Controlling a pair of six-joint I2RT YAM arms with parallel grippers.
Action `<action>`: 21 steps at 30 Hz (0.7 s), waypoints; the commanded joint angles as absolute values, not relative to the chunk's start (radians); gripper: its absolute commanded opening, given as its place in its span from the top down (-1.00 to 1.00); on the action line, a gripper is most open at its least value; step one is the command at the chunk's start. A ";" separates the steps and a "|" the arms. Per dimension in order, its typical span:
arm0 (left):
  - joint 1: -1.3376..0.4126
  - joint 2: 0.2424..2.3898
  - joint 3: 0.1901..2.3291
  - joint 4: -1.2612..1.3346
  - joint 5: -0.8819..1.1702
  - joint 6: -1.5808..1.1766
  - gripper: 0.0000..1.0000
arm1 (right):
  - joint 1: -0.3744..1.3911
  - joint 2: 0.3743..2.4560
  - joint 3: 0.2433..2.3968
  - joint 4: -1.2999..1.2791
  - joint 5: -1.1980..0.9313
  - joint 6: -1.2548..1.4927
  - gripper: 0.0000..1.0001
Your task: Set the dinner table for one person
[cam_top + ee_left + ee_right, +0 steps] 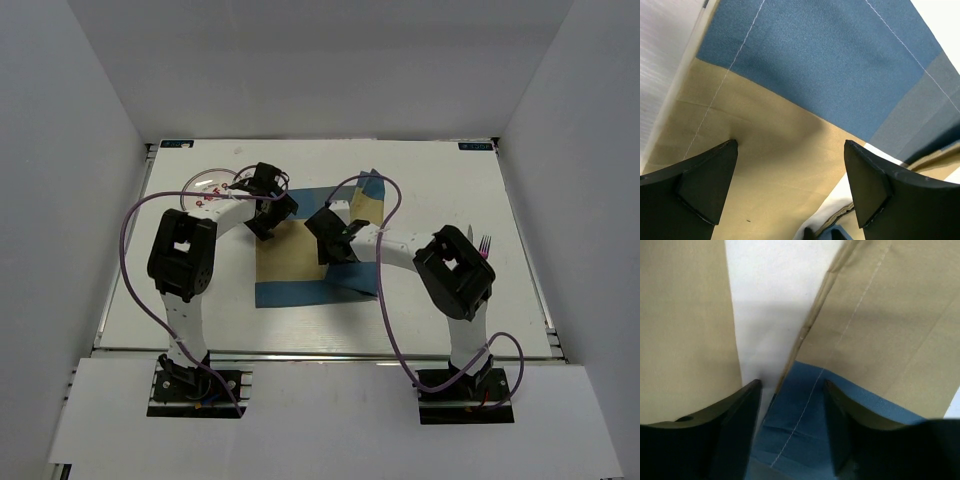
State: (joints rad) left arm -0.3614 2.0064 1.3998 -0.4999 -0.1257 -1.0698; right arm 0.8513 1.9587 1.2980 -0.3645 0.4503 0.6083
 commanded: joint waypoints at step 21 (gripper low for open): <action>-0.336 2.106 1.456 -0.598 -0.124 -0.962 -0.96 | 0.704 1.657 1.074 -0.448 0.673 0.735 1.00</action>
State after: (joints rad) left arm -0.3439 2.0357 1.4532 -0.5396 -0.0814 -1.0237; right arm 0.7742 1.7241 1.1584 -0.4175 0.6037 0.6872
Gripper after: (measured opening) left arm 0.975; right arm 0.027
